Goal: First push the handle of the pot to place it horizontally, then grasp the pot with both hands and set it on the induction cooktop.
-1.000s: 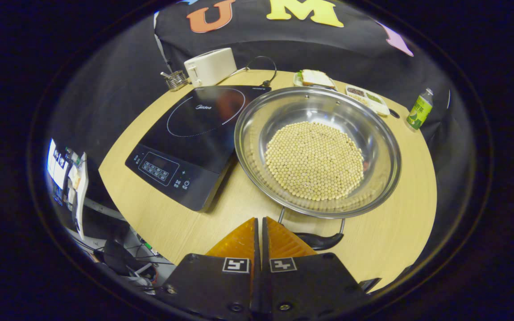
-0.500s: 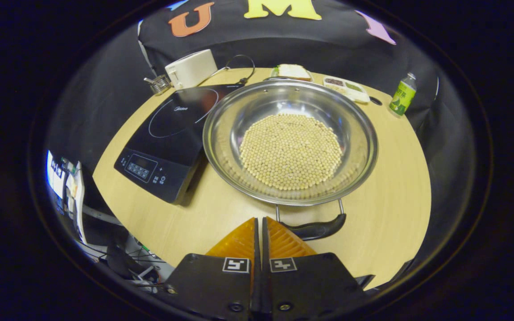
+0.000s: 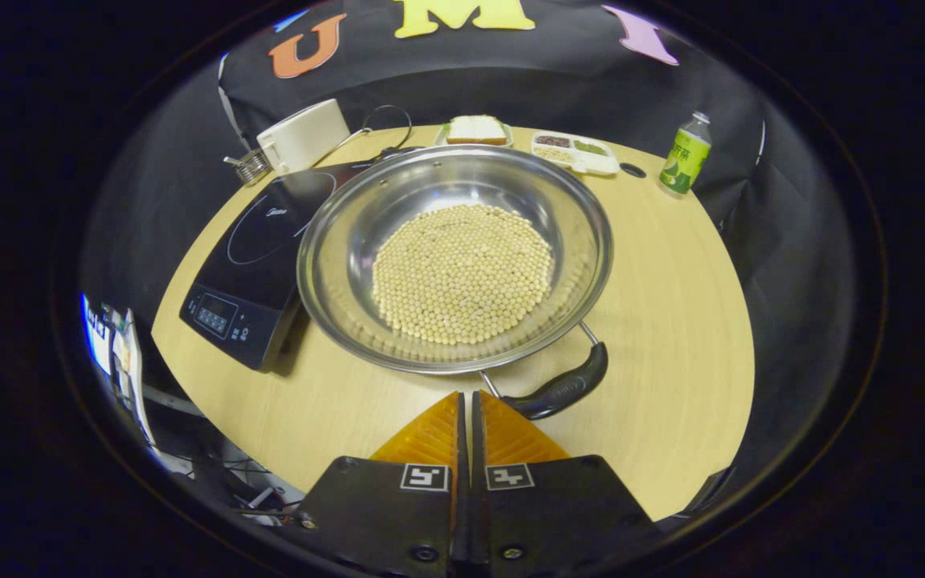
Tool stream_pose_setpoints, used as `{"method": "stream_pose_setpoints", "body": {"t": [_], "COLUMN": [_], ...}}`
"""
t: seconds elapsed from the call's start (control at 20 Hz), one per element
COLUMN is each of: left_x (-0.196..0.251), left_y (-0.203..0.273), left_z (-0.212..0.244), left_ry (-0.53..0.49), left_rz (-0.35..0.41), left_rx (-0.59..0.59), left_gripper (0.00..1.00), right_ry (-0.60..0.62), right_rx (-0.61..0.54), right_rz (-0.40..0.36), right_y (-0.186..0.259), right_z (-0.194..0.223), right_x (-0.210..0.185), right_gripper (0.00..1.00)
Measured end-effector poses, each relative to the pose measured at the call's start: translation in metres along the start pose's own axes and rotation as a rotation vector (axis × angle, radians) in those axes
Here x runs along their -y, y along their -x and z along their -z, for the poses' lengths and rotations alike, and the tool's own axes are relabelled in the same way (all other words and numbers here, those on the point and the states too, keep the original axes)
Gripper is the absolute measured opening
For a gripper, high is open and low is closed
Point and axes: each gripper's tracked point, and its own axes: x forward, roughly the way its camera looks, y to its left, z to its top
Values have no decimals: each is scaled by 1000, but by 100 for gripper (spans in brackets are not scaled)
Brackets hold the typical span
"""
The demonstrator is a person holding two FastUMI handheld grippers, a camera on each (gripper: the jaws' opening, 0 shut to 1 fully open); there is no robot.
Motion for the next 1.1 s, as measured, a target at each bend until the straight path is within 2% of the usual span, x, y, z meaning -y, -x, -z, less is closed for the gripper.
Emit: {"method": "stream_pose_setpoints", "body": {"t": [0.15,0.2,0.25,0.3,0.35,0.4,0.45,0.55,0.6,0.8,0.9,1.0,1.05,1.1], "left_x": [6,8,9,11,12,14,15,21,24,34,37,40,42,44], "left_y": [-6,-7,-8,-11,-13,-14,-16,-20,-22,-31,-34,-38,-41,-42], "left_z": [2,2,1,3,2,3,2,1,2,6,6,6,8,10], "left_ry": [10,9,7,4,3,-1,-9,-17,-15,-5,-6,-8,-7,-4], "left_rz": [2,1,0,-1,-4,-10,-15,-16,-17,-32,-44,-60,-68,-76], "left_rx": [-8,-10,-11,-15,-18,-20,-18,-15,-18,-32,-34,-36,-38,-42], "left_gripper": [96,96,96,96,96,96,96,96,96,96,96,96,96,96], "right_ry": [-31,-37,-35,-30,-26,-28,-35,-38,-38,-36,-16,5,10,14], "right_rx": [1,0,-1,-2,-2,-3,-5,-9,-12,-22,-25,-26,-26,-26], "right_rz": [9,15,20,27,33,34,34,41,45,50,58,62,63,62], "right_y": [-2,-3,-3,-5,-5,-7,-8,-10,-11,-17,-19,-22,-23,-25], "right_z": [-7,-9,-11,-12,-14,-16,-18,-22,-24,-34,-41,-47,-51,-54], "right_x": [14,20,24,30,35,40,44,56,61,79,89,98,102,106], "right_gripper": [0,4,0,4,0,1,7,1,4,0,4,0,4,0]}}
